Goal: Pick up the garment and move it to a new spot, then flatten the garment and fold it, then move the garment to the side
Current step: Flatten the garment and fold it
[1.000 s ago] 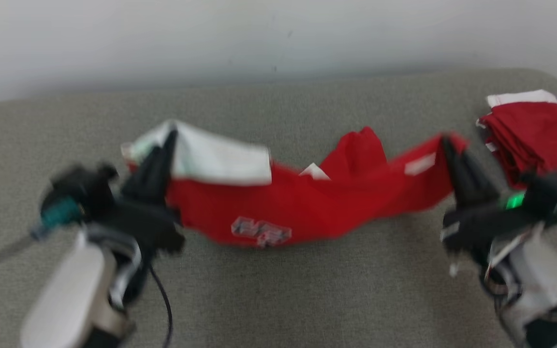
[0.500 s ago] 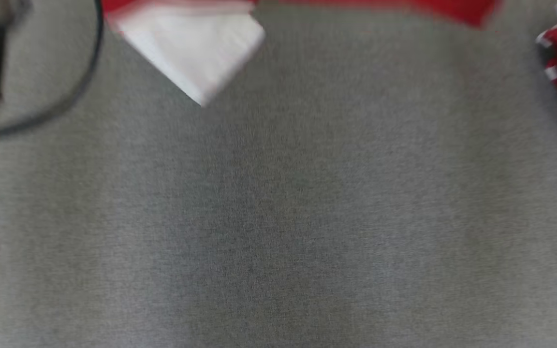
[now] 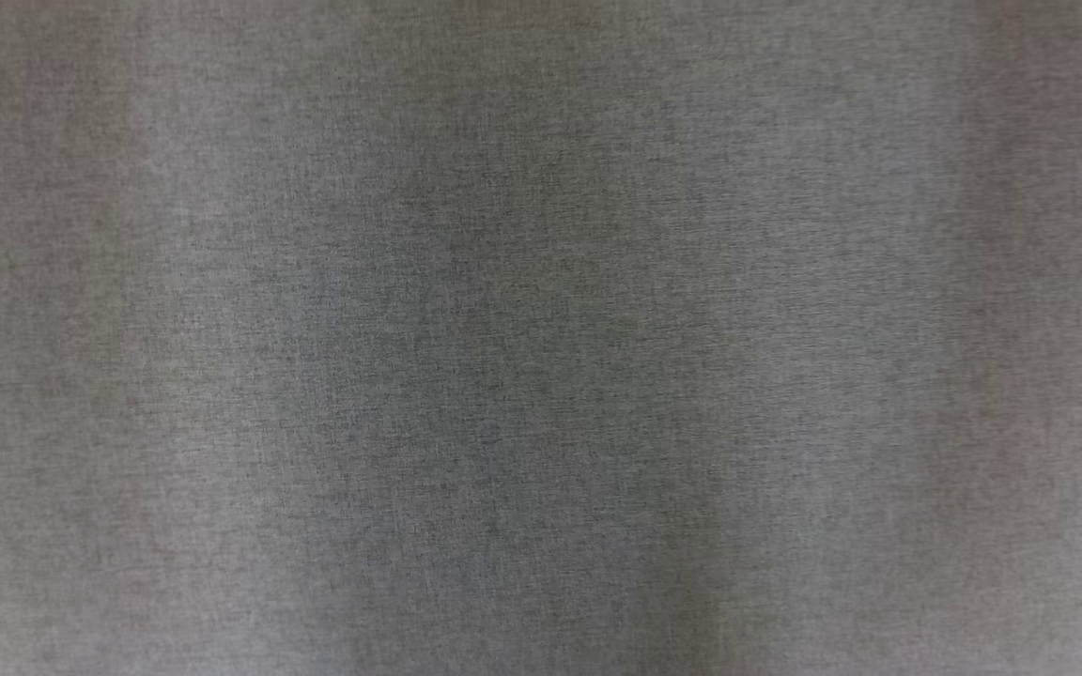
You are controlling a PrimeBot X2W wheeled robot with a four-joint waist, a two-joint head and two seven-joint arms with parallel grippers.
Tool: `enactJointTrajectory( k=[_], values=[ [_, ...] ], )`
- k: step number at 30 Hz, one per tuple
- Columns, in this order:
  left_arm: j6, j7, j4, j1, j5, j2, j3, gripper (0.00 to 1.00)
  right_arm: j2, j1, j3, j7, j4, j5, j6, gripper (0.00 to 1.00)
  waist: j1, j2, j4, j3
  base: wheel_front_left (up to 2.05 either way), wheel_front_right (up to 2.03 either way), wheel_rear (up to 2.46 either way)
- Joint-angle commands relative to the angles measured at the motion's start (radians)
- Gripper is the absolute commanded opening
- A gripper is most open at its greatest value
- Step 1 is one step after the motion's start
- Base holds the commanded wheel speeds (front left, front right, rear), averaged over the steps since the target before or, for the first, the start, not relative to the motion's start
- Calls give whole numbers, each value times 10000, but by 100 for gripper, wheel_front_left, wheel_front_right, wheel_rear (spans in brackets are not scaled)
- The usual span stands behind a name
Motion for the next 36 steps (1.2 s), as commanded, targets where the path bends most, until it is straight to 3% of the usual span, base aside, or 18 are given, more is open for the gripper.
enactJointTrajectory(
  k=[1, 11, 22, 28, 36],
  values=[
    [25, -93, 297, -401, 9, 3, 15, 0, -89, -252, 199, -52, 219, -64, -27, 0, -2, -3, 88, 122, 0, 0, 0],
    [28, -585, 1794, -1509, -98, -389, -112, 0, -2, -1235, 669, -280, 1396, 339, -27, 0, -2, -3, 91, 136, 0, 0, 0],
    [17, -1037, 2468, -1760, -303, -712, -504, 0, -145, -1424, 1191, -513, 1681, 777, -27, 0, -2, -3, 86, 323, 0, 0, 0],
    [17, -1430, 1945, -732, -866, -635, -675, 0, -690, -351, 1849, -870, 588, 1306, -27, 0, -2, -3, 193, 363, 0, 0, 0],
    [65, -1644, -417, 2895, -1641, 49, -469, 0, -1595, 2898, 2088, -1255, -1600, 2425, -27, 0, -2, -3, 96, -579, 0, 0, 0]
  ],
)
